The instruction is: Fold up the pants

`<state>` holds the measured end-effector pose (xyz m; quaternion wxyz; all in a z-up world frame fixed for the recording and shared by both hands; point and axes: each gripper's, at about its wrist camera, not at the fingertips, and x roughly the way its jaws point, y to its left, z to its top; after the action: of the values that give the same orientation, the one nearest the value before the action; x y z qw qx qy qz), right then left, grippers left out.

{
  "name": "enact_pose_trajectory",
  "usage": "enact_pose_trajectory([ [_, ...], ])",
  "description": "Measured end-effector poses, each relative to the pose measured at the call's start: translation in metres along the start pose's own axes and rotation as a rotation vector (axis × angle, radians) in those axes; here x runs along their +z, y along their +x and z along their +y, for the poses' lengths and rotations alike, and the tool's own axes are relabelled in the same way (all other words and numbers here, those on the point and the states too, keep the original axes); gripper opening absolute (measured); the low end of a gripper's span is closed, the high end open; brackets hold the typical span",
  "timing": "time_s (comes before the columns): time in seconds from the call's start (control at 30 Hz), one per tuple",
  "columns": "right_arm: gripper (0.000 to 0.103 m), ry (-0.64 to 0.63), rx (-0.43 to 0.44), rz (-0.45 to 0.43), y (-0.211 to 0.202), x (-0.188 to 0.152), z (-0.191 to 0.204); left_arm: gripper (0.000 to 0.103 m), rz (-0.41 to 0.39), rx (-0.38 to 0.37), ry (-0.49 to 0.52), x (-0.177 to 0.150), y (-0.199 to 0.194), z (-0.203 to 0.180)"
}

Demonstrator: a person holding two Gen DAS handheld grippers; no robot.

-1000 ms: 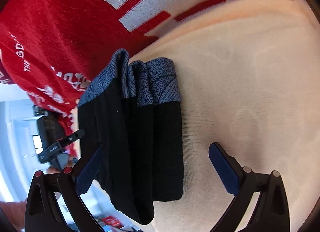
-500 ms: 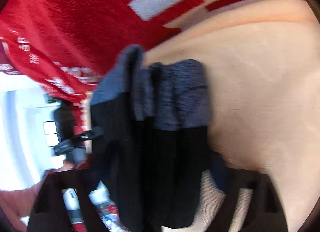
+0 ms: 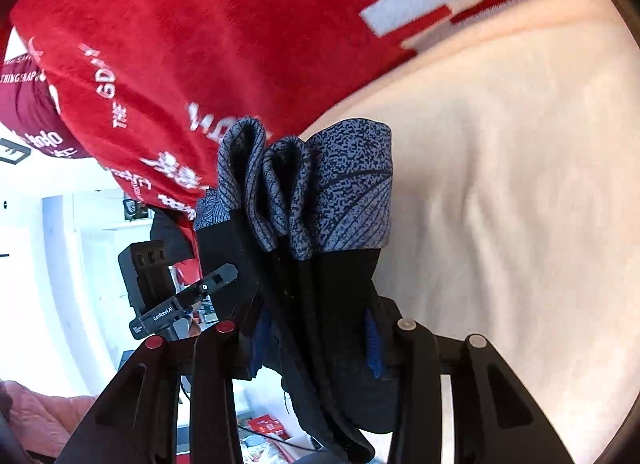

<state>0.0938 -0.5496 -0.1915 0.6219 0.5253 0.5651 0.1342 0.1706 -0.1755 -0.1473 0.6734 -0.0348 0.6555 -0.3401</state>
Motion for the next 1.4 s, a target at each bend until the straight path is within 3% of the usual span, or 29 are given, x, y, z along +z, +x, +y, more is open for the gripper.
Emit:
enact_pose_trajectory([
  [0.23, 0.043, 0.031, 0.009, -0.003, 0.008, -0.080, 0.012, 0.060, 0.013, 0.029, 0.000, -0.059, -0.047, 0.017],
  [0.37, 0.043, 0.058, -0.056, 0.006, 0.036, -0.105, 0.000, 0.064, 0.037, 0.099, 0.005, -0.082, -0.024, 0.024],
  [0.43, 0.047, 0.042, -0.139, 0.021, 0.054, -0.110, -0.006, 0.064, 0.062, 0.190, 0.014, -0.092, -0.004, 0.031],
  [0.47, 0.053, 0.029, -0.193, 0.029, 0.062, -0.114, -0.010, 0.080, 0.078, 0.228, 0.010, -0.098, 0.005, 0.039],
  [0.5, 0.059, 0.005, -0.235, 0.007, 0.068, -0.115, -0.013, 0.088, 0.054, 0.240, 0.000, -0.102, 0.007, 0.045],
  [0.57, 0.064, 0.039, -0.223, -0.023, 0.067, -0.115, -0.021, 0.102, 0.023, 0.263, -0.006, -0.104, 0.007, 0.051],
  [0.7, 0.073, 0.029, -0.288, -0.038, 0.064, -0.121, -0.016, 0.102, 0.023, 0.289, -0.004, -0.104, 0.008, 0.049],
  [0.9, 0.085, -0.014, -0.593, -0.071, 0.058, -0.133, 0.018, 0.102, -0.015, 0.407, 0.079, -0.109, -0.010, 0.020],
  [1.03, 0.090, -0.139, -0.853, -0.096, 0.058, -0.150, 0.049, 0.102, -0.016, 0.461, 0.116, -0.119, -0.029, -0.002],
  [1.07, 0.090, -0.154, -0.875, -0.093, 0.058, -0.154, 0.054, 0.102, -0.008, 0.464, 0.121, -0.123, -0.033, -0.007],
  [1.4, 0.091, -0.098, -0.828, -0.057, 0.057, -0.210, 0.095, 0.102, 0.063, 0.572, 0.175, -0.152, -0.064, -0.039],
])
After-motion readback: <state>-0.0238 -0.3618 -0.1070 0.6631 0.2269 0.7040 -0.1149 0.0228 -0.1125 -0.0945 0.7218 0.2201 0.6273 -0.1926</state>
